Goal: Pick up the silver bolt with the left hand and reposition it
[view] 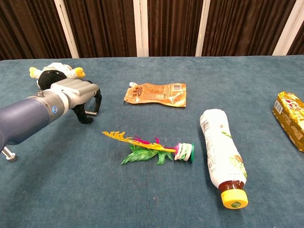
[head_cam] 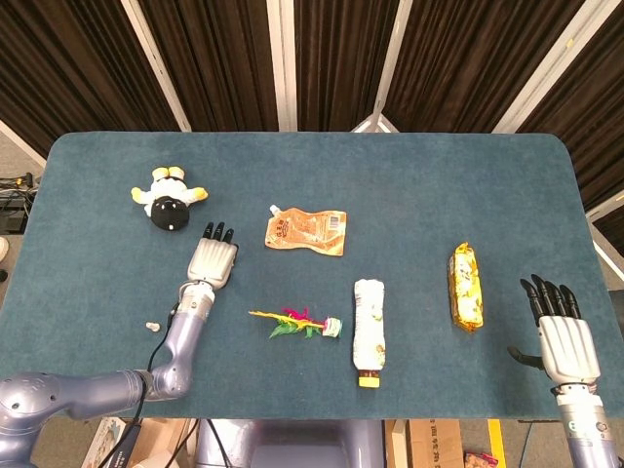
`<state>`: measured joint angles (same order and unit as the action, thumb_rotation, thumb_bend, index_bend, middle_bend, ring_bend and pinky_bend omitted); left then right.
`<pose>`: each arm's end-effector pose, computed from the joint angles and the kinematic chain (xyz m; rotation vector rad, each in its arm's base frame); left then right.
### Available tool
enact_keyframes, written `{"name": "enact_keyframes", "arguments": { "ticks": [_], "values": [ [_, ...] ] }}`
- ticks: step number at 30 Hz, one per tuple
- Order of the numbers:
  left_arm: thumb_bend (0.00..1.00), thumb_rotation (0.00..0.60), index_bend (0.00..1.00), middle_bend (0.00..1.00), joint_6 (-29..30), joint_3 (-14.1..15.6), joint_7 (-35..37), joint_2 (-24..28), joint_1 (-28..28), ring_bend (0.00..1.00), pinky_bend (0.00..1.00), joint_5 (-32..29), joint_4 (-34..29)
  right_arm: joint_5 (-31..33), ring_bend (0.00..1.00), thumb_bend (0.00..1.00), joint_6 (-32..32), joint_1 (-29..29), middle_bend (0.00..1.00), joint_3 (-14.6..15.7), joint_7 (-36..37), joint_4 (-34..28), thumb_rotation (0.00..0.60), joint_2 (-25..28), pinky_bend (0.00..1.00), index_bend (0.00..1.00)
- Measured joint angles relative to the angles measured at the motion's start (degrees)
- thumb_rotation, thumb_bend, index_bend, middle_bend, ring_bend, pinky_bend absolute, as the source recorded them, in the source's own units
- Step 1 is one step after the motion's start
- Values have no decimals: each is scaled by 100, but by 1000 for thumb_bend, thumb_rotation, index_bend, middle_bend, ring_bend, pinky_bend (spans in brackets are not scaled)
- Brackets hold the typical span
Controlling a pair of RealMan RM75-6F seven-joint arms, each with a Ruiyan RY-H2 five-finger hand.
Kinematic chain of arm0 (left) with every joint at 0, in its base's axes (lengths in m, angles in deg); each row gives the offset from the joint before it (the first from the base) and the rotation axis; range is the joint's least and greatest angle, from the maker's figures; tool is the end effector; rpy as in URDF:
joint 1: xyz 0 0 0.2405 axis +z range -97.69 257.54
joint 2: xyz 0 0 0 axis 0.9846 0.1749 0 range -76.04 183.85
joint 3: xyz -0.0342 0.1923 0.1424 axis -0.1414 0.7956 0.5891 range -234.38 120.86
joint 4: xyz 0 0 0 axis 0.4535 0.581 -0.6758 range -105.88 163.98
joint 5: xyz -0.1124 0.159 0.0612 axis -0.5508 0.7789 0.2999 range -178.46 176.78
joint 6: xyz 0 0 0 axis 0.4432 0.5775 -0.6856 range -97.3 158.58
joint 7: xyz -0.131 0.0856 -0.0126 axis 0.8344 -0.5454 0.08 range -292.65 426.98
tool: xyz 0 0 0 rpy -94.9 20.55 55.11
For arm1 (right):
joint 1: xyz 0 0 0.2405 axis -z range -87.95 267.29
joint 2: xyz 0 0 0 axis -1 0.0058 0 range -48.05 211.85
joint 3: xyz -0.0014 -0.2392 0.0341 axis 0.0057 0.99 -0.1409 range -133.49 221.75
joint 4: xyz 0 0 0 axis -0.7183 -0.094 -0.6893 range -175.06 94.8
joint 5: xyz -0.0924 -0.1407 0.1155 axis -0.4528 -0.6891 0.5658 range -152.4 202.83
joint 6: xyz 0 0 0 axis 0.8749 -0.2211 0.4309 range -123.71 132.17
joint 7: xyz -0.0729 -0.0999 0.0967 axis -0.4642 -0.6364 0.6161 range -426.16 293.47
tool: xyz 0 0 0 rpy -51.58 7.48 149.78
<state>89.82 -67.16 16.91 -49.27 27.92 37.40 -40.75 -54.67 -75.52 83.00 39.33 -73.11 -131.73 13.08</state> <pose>-0.1362 0.3753 -0.0657 -1.7915 -0.7384 -0.5012 -0.3017 -0.2075 0.1309 1.3710 -0.9463 0.8094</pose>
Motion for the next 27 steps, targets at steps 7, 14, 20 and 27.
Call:
{"name": "enact_keyframes", "arguments": {
  "ticks": [7, 14, 20, 27],
  "values": [
    [486, 600, 505, 116, 1, -6, -37, -16, 3, 0, 0, -4, 2, -4, 62, 115, 16, -6, 69, 8, 18, 11, 600, -12, 0, 83],
    [488, 600, 508, 120, 31, -54, 56, -24, 27, 0, 0, 44, 6, 7, 62, 115, 39, -15, 69, 13, 16, 7, 600, -24, 0, 83],
    [504, 600, 527, 135, 21, -49, 69, -38, 41, 0, 0, 72, 12, 31, 62, 115, 49, -14, 69, 8, 29, -2, 600, -20, 0, 83],
    [518, 600, 554, 154, 54, -54, 45, -61, 44, 0, 0, 95, -16, 64, 62, 114, 53, -13, 68, -2, 32, -9, 600, -20, 0, 83]
  ]
}}
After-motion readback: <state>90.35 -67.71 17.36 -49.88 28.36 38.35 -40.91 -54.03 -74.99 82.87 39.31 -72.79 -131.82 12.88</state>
